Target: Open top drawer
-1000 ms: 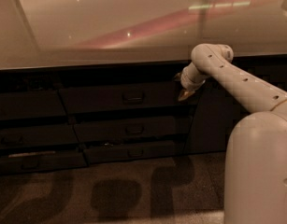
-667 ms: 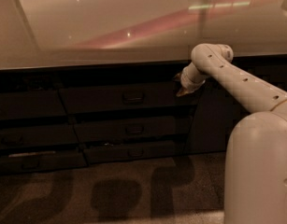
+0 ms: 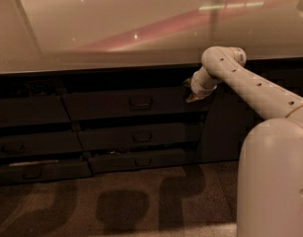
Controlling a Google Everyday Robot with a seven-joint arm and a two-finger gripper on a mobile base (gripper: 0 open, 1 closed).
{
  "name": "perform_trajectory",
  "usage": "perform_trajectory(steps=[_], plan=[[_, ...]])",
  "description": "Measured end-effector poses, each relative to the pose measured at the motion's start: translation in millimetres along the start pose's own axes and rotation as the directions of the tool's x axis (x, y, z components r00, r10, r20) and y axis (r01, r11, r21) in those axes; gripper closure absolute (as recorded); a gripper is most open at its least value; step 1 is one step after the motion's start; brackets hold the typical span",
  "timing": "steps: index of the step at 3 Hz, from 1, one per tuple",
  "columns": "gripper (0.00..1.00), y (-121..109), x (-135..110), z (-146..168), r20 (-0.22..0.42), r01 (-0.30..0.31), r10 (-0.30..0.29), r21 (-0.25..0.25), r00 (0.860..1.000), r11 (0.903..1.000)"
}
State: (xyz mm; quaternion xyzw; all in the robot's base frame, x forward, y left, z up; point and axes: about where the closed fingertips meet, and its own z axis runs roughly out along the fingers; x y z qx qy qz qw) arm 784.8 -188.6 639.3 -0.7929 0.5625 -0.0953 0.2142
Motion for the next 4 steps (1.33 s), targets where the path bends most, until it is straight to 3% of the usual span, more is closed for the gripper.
perform_trajectory(steps=[4], plan=[[1.0, 11.9, -2.7, 3.6, 0.001, 0.018, -0.018, -0.01, 1.0, 0.9998]])
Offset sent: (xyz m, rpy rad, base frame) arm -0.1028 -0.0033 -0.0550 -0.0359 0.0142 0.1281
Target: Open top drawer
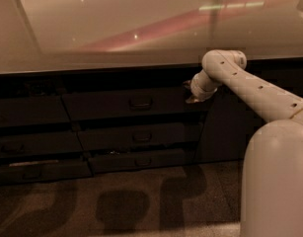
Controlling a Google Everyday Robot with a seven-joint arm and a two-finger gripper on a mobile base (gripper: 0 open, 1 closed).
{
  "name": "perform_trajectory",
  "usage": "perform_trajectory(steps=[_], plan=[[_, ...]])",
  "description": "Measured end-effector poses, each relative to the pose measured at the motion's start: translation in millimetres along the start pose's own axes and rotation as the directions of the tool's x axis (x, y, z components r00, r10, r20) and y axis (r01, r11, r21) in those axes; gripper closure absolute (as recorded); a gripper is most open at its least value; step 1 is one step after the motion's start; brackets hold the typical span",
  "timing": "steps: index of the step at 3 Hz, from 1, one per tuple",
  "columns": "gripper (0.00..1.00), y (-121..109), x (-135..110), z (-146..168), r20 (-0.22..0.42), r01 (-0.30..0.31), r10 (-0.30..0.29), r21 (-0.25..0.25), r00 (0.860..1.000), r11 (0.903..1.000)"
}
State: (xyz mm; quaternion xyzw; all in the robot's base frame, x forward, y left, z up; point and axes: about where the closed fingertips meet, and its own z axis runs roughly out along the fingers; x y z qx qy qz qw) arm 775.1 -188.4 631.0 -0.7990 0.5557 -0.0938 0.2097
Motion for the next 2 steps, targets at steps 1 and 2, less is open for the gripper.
perform_trajectory(steps=[1, 2], plan=[[1.0, 0.4, 0.4, 0.0, -0.002, 0.002, -0.002, -0.001, 1.0, 1.0], [1.0, 1.4, 0.9, -0.2, -0.003, 0.004, -0.004, -0.002, 1.0, 1.0]])
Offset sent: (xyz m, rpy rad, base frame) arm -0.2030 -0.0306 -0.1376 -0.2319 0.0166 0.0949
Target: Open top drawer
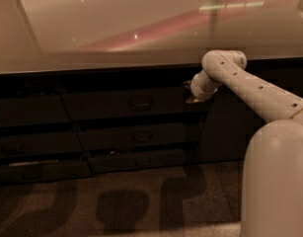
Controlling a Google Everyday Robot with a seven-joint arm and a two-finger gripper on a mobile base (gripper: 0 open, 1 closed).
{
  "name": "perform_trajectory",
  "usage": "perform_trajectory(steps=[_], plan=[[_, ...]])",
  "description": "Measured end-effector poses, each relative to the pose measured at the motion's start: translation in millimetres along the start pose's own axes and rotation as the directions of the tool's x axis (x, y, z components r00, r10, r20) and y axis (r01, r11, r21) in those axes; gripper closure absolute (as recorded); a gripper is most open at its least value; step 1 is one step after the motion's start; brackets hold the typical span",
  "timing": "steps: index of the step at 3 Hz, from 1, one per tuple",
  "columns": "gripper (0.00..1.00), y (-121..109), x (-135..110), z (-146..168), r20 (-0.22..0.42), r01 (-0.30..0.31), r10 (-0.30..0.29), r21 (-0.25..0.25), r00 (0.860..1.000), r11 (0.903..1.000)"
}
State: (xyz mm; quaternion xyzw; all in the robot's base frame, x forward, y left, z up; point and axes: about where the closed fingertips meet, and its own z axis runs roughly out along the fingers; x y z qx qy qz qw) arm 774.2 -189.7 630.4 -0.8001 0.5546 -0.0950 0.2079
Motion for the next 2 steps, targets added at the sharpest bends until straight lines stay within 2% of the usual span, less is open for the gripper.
perform_trajectory(steps=[1, 2], plan=[[1.0, -2.2, 3.4, -7.6, -0.009, -0.008, 0.008, 0.017, 1.0, 0.9998], [1.0, 1.5, 2.9, -8.2, -0.011, -0.006, 0.006, 0.013, 1.0, 0.9999]])
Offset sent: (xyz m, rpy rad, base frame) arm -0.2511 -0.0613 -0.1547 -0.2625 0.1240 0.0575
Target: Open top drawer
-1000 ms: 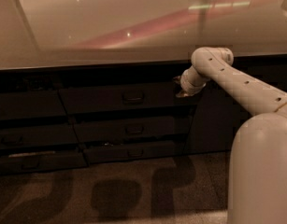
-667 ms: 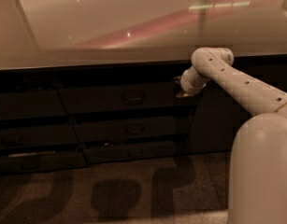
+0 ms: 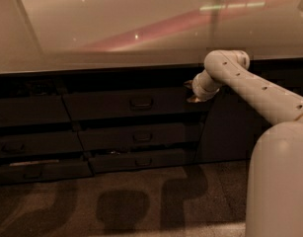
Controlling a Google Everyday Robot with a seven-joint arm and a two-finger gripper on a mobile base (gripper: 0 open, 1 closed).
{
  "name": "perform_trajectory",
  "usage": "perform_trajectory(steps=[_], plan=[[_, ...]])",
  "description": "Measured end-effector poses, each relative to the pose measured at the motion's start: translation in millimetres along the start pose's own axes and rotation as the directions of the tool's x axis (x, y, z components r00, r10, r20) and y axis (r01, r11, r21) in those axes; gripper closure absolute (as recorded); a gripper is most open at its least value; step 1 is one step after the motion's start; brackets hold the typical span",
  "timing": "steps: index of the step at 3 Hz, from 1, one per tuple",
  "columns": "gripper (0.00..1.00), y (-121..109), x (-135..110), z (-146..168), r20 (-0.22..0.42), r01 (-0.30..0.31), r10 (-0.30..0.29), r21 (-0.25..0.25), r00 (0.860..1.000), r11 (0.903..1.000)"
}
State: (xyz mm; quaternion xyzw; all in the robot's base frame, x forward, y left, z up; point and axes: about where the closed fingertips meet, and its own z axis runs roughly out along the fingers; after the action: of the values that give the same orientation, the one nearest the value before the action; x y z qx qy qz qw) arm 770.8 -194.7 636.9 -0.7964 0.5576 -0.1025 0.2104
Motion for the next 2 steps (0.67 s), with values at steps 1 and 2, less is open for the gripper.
perform_trajectory(steps=[1, 2], plan=[[1.0, -2, 17, -53, -0.066, -0.023, 0.03, 0.109, 0.997, 0.9937], [1.0, 48, 44, -91, -0.167, -0.007, 0.035, 0.166, 0.985, 0.9861]])
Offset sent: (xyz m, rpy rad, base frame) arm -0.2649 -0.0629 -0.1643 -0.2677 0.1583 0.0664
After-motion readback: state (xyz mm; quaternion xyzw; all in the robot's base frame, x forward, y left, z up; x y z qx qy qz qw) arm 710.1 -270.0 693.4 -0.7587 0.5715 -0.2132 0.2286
